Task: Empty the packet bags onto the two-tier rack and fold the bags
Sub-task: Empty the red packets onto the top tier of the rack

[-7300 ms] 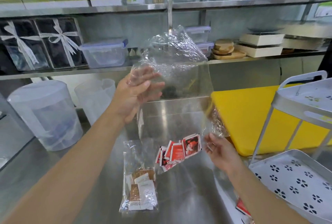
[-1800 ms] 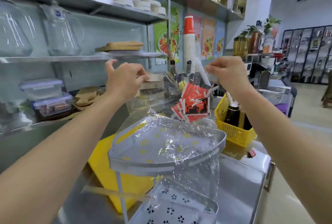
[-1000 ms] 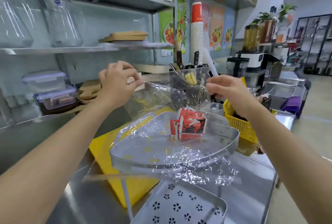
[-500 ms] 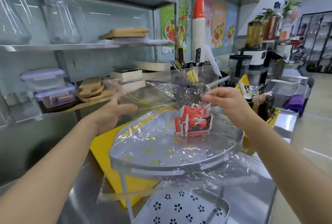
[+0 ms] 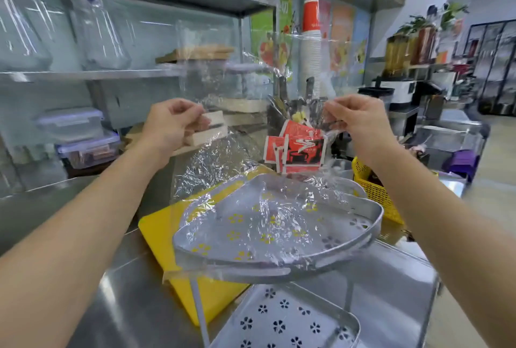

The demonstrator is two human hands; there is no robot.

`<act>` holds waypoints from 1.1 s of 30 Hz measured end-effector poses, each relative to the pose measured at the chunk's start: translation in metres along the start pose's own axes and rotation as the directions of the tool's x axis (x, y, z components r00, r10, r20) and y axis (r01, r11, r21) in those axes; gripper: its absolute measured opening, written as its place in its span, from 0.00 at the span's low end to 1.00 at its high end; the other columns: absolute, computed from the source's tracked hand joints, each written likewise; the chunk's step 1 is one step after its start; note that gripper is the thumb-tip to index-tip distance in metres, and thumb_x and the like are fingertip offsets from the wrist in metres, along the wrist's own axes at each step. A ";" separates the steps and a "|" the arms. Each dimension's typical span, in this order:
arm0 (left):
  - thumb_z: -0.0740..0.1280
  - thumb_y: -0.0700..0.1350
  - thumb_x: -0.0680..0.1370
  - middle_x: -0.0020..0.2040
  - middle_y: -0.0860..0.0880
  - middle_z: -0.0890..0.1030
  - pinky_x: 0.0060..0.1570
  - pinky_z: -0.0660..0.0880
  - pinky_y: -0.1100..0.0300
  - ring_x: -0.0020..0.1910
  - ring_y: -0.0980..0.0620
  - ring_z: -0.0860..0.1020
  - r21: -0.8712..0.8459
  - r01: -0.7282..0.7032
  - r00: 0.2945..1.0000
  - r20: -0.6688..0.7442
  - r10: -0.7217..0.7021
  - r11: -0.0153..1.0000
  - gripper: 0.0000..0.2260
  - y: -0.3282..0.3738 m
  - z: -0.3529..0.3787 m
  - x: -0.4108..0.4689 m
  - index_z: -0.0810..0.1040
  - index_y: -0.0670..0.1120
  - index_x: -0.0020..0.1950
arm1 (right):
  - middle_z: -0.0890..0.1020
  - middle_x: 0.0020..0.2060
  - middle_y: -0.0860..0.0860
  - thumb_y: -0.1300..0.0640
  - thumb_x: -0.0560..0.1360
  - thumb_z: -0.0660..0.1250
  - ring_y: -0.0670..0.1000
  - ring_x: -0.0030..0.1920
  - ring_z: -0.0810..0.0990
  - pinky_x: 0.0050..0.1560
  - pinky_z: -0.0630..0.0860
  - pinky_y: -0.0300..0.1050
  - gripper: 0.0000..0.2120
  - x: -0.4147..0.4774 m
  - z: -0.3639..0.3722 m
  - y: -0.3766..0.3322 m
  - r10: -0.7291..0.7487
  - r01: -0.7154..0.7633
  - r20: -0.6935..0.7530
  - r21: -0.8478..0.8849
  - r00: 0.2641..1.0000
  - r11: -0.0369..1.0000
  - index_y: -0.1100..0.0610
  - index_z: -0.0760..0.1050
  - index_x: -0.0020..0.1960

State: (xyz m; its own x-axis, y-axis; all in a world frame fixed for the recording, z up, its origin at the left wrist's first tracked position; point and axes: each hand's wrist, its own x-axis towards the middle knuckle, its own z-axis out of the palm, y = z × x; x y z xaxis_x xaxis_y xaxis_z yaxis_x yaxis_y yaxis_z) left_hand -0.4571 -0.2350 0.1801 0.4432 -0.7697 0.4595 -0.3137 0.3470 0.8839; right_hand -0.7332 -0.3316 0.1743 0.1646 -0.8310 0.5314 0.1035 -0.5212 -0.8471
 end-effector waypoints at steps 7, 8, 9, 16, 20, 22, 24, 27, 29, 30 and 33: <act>0.64 0.40 0.77 0.35 0.48 0.81 0.29 0.75 0.57 0.32 0.52 0.80 0.020 -0.028 0.997 -0.072 0.029 0.999 0.06 0.015 -0.001 0.002 0.76 0.45 0.40 | 0.78 0.28 0.49 0.62 0.73 0.67 0.46 0.30 0.75 0.38 0.74 0.40 0.07 0.014 0.011 -0.016 -0.043 0.043 -0.010 -0.013 0.999 0.999 0.57 0.77 0.36; 0.64 0.40 0.77 0.37 0.47 0.81 0.31 0.75 0.57 0.33 0.51 0.79 0.033 -0.008 0.997 -0.074 0.011 0.999 0.05 0.014 0.000 0.003 0.76 0.45 0.41 | 0.77 0.27 0.49 0.63 0.74 0.66 0.45 0.29 0.75 0.37 0.73 0.40 0.07 0.016 0.013 -0.015 -0.041 0.040 -0.015 -0.019 0.999 0.999 0.57 0.77 0.36; 0.63 0.40 0.78 0.38 0.47 0.81 0.34 0.75 0.55 0.35 0.49 0.79 0.044 0.014 0.997 -0.076 -0.010 0.999 0.05 0.011 0.001 0.004 0.76 0.43 0.43 | 0.77 0.28 0.51 0.63 0.74 0.66 0.45 0.28 0.74 0.36 0.73 0.40 0.07 0.018 0.014 -0.014 -0.035 0.034 -0.019 -0.026 0.999 0.999 0.58 0.76 0.37; 0.64 0.42 0.78 0.32 0.53 0.81 0.43 0.74 0.58 0.30 0.58 0.79 -0.046 0.180 0.982 -0.057 -0.183 0.983 0.03 -0.011 0.018 0.000 0.75 0.45 0.49 | 0.76 0.18 0.44 0.63 0.74 0.66 0.39 0.22 0.74 0.29 0.74 0.33 0.05 0.015 0.016 0.004 0.036 -0.038 -0.054 -0.028 0.998 0.999 0.62 0.75 0.40; 0.70 0.41 0.72 0.38 0.51 0.81 0.40 0.71 0.59 0.33 0.56 0.78 0.019 0.310 0.944 0.109 -0.310 0.951 0.08 -0.018 0.004 -0.004 0.74 0.48 0.48 | 0.77 0.28 0.51 0.59 0.74 0.67 0.44 0.27 0.76 0.31 0.76 0.37 0.07 0.009 0.009 0.005 0.074 -0.071 -0.043 0.061 0.996 0.996 0.60 0.76 0.38; 0.72 0.40 0.70 0.33 0.52 0.82 0.37 0.70 0.61 0.28 0.58 0.77 0.082 0.332 0.926 0.162 -0.341 0.940 0.07 -0.028 0.000 -0.011 0.77 0.49 0.45 | 0.77 0.32 0.52 0.58 0.73 0.68 0.45 0.30 0.77 0.33 0.75 0.36 0.06 0.003 0.006 0.010 0.112 -0.112 0.011 0.039 0.994 0.993 0.59 0.76 0.39; 0.70 0.39 0.71 0.32 0.54 0.82 0.40 0.70 0.59 0.28 0.59 0.79 0.013 0.328 0.932 0.158 -0.326 0.945 0.07 -0.039 -0.002 -0.015 0.76 0.50 0.39 | 0.78 0.35 0.53 0.58 0.72 0.69 0.46 0.34 0.76 0.36 0.72 0.38 0.06 -0.005 0.002 0.021 0.189 -0.182 0.094 -0.080 0.977 0.980 0.62 0.78 0.44; 0.70 0.40 0.71 0.39 0.50 0.82 0.45 0.73 0.57 0.31 0.59 0.81 -0.091 0.323 0.937 0.170 -0.305 0.942 0.06 -0.048 -0.007 -0.019 0.77 0.50 0.40 | 0.79 0.35 0.55 0.60 0.70 0.71 0.47 0.34 0.75 0.37 0.72 0.38 0.04 -0.013 -0.003 0.036 0.326 -0.274 0.188 -0.257 0.926 0.927 0.61 0.79 0.42; 0.72 0.44 0.68 0.43 0.49 0.83 0.47 0.76 0.53 0.36 0.56 0.83 -0.078 0.360 0.910 0.249 -0.332 0.930 0.10 -0.052 -0.011 -0.023 0.78 0.47 0.48 | 0.79 0.33 0.55 0.63 0.69 0.71 0.47 0.33 0.76 0.36 0.73 0.36 0.01 -0.016 -0.004 0.041 0.351 -0.295 0.185 -0.275 0.918 0.915 0.61 0.79 0.39; 0.73 0.46 0.68 0.43 0.48 0.83 0.44 0.79 0.54 0.37 0.54 0.83 -0.041 0.386 0.893 0.269 -0.362 0.921 0.13 -0.053 -0.013 -0.027 0.78 0.45 0.50 | 0.79 0.33 0.55 0.64 0.69 0.71 0.49 0.34 0.76 0.36 0.74 0.37 0.01 -0.016 -0.004 0.043 0.352 -0.303 0.162 -0.265 0.922 0.915 0.62 0.79 0.39; 0.70 0.42 0.72 0.35 0.47 0.82 0.27 0.76 0.66 0.30 0.54 0.80 0.021 0.369 0.913 0.175 -0.367 0.929 0.04 -0.052 -0.012 -0.032 0.76 0.44 0.39 | 0.78 0.33 0.55 0.64 0.70 0.70 0.50 0.35 0.76 0.32 0.75 0.35 0.03 -0.014 -0.003 0.038 0.313 -0.292 0.097 -0.182 0.945 0.939 0.64 0.79 0.43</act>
State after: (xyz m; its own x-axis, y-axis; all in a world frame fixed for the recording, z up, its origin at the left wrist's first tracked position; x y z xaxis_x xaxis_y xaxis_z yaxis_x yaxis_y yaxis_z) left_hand -0.4447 -0.2215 0.1201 0.3728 -0.9245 0.0797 -0.1456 0.0265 0.9890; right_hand -0.7344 -0.3405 0.1343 0.2834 -0.9292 0.2373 -0.1291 -0.2822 -0.9506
